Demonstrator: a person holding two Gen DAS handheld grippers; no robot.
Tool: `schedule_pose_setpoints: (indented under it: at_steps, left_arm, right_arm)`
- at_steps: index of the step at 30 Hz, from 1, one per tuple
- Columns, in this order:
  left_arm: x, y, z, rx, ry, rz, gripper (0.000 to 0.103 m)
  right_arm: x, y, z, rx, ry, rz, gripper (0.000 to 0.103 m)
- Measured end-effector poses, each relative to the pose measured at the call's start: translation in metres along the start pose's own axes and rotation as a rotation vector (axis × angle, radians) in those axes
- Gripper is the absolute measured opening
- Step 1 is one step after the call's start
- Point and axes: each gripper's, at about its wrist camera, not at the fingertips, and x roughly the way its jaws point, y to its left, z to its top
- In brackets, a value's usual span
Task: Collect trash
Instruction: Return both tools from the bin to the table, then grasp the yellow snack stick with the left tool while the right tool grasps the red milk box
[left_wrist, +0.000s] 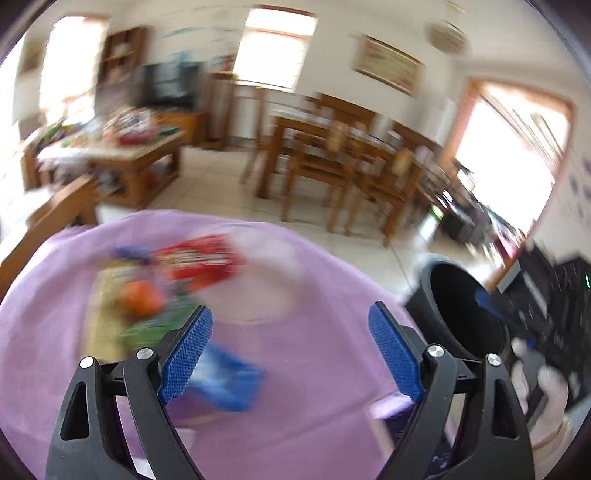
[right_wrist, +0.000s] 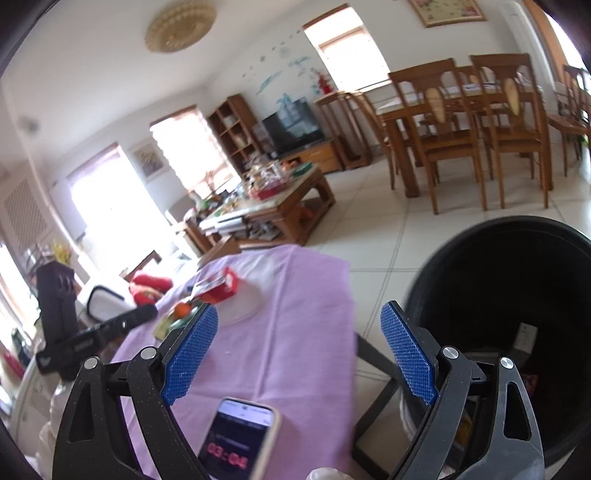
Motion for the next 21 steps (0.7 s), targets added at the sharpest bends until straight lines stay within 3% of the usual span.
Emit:
schedule_pose_setpoints:
  at_steps: [5, 10, 16, 20, 21]
  left_arm:
    - [0.006, 0.084, 0.013, -0.133, 0.023, 0.132, 0.086]
    - [0.035, 0.131, 0.025, -0.177, 0.101, 0.176, 0.084]
    - [0.065, 0.142, 0.029, -0.148, 0.182, 0.167, 0.078]
    - [0.068, 0.144, 0.028, -0.158, 0.176, 0.173, 0.076]
    - [0.066, 0.148, 0.026, -0.165, 0.171, 0.177, 0.076]
  right_arm:
    - [0.049, 0.064, 0.008, -0.101, 0.069, 0.032, 0.088]
    - [0.097, 0.116, 0.022, -0.213, 0.138, 0.026, 0.088]
    - [0.167, 0.161, 0.045, -0.339, 0.239, -0.016, 0.088]
    - [0.217, 0.181, 0.047, -0.406, 0.301, -0.06, 0.089]
    - [0.23, 0.185, 0.047, -0.423, 0.315, -0.073, 0.093]
